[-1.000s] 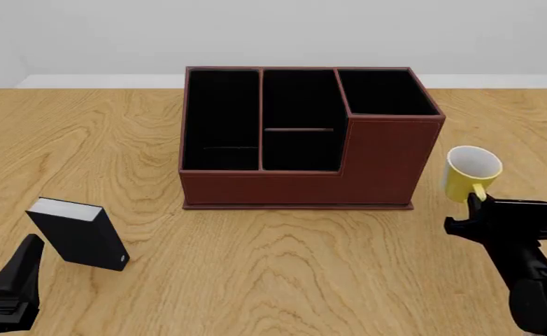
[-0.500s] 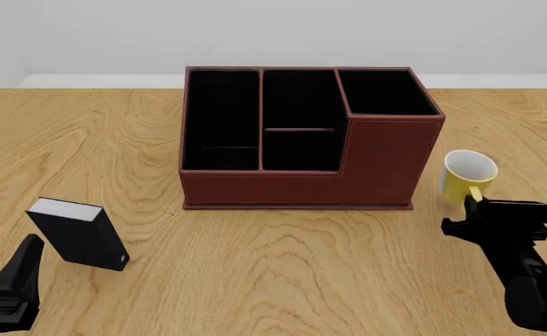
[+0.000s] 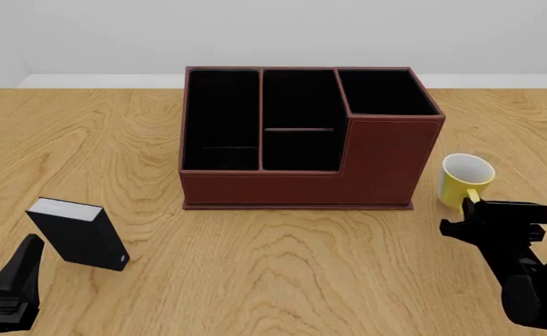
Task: Pick up the yellow and white mug and place it to the right of the caddy.
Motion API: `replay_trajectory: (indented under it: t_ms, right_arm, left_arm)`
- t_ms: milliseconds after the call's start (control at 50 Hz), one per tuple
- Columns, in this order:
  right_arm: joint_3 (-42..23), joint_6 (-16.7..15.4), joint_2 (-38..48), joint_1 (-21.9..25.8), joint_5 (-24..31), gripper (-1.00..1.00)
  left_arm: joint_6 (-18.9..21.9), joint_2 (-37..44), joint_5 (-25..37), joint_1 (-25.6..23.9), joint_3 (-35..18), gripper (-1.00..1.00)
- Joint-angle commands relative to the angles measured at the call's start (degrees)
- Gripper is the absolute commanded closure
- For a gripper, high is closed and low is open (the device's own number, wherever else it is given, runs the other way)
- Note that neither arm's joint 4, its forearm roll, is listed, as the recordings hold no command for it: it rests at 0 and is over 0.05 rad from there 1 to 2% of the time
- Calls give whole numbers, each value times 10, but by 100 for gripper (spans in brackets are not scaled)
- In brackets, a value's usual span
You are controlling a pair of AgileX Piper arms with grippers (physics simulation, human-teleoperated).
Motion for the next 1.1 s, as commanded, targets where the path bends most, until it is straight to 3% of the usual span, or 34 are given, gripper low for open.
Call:
replay_trajectory:
  t_ms: [20,1100]
  right_arm:
    - [-8,6,10,-1,-1,100]
    - [-13,6,31,-2,-1,100]
  left_arm:
    - [0,0,0,0,0,-100]
    - [0,0,0,0,0,-100]
